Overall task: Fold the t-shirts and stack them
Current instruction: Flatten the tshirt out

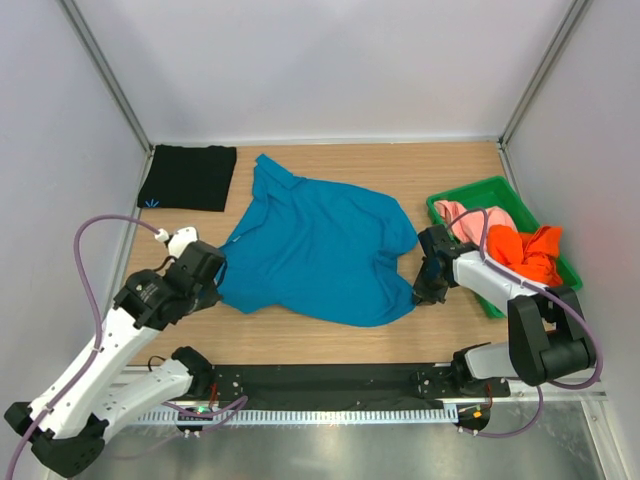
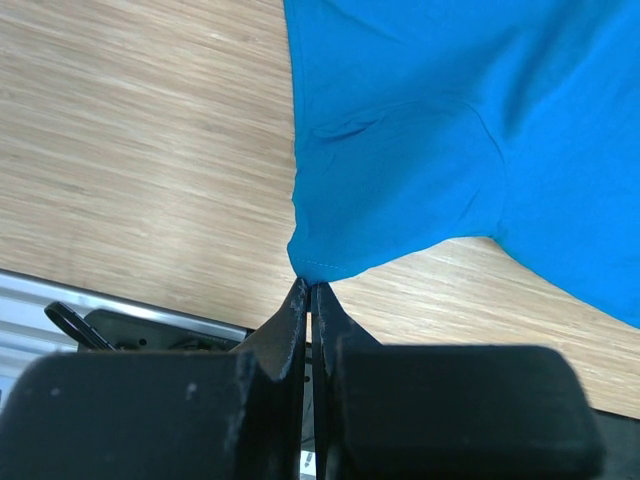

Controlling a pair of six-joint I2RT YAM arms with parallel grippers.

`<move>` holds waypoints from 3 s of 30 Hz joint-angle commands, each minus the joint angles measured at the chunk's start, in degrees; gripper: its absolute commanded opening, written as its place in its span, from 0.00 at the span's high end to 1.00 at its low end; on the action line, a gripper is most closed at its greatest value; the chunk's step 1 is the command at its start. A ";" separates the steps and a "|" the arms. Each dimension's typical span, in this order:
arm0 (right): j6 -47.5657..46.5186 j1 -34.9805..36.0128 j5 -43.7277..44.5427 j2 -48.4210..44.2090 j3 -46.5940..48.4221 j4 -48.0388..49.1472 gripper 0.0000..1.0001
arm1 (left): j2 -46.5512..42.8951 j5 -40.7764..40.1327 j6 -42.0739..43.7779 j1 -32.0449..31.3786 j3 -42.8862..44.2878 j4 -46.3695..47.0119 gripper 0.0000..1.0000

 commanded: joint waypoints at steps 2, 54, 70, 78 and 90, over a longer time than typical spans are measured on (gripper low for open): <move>-0.89 -0.19 1.71 -0.32 -1.46 4.41 0.94 | -1.17 -0.68 1.11 0.48 1.74 0.79 1.00; -9.95 -0.11 0.05 -15.61 78.52 -17.56 0.98 | 13.69 9.86 40.40 0.48 71.97 40.08 1.00; -6.61 -0.11 -2.07 -20.02 86.52 -26.54 0.99 | 12.79 14.87 34.15 0.48 76.45 40.33 1.00; -5.29 -0.11 10.58 -13.08 77.93 -20.85 0.99 | 25.36 11.28 44.58 0.48 71.37 44.47 1.00; -13.11 -4.58 8.05 11.96 49.97 3.59 0.99 | 56.00 30.33 43.21 17.51 51.06 46.57 1.00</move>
